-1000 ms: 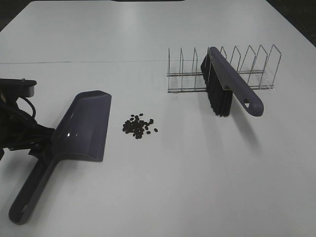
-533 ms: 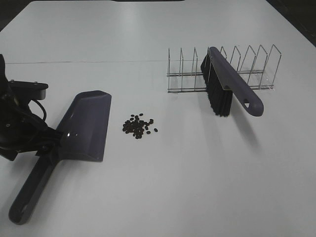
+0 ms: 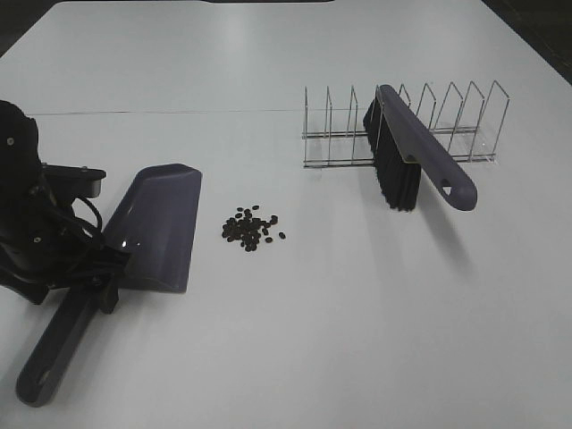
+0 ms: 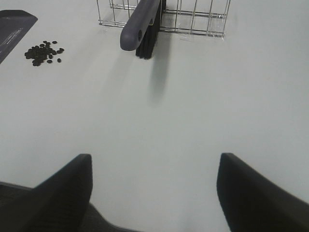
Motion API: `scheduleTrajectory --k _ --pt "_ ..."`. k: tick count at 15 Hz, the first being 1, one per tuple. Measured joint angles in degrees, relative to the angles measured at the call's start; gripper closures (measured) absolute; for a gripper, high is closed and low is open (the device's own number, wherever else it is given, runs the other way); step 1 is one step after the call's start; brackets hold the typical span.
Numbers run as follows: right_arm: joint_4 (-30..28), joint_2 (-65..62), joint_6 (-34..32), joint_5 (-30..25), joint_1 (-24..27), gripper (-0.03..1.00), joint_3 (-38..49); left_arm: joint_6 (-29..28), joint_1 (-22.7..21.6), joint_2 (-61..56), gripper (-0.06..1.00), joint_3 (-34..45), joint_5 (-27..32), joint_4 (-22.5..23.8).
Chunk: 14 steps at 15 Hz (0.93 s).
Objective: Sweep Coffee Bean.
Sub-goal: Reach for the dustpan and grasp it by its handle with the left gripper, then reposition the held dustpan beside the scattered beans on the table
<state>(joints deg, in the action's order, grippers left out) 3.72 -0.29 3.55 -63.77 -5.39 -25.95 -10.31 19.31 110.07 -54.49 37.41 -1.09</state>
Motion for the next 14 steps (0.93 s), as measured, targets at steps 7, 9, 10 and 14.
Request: scheduleTrajectory --k 7,9,10,14 --pt "0.3 0.0 0.0 0.0 0.0 0.34 0.0 0.1 0.1 1.7 0.59 -1.1 -0.5 -0.2" --pt "0.3 0.0 0.0 0.0 0.0 0.34 0.0 0.1 0.1 1.7 0.6 -1.1 -0.5 -0.2" --pt "0.3 0.0 0.0 0.0 0.0 0.34 0.0 0.1 0.1 1.7 0.6 -1.1 -0.5 -0.2" --pt "0.3 0.0 0.0 0.0 0.0 0.34 0.0 0.1 0.1 1.7 0.6 -1.1 -0.6 -0.3"
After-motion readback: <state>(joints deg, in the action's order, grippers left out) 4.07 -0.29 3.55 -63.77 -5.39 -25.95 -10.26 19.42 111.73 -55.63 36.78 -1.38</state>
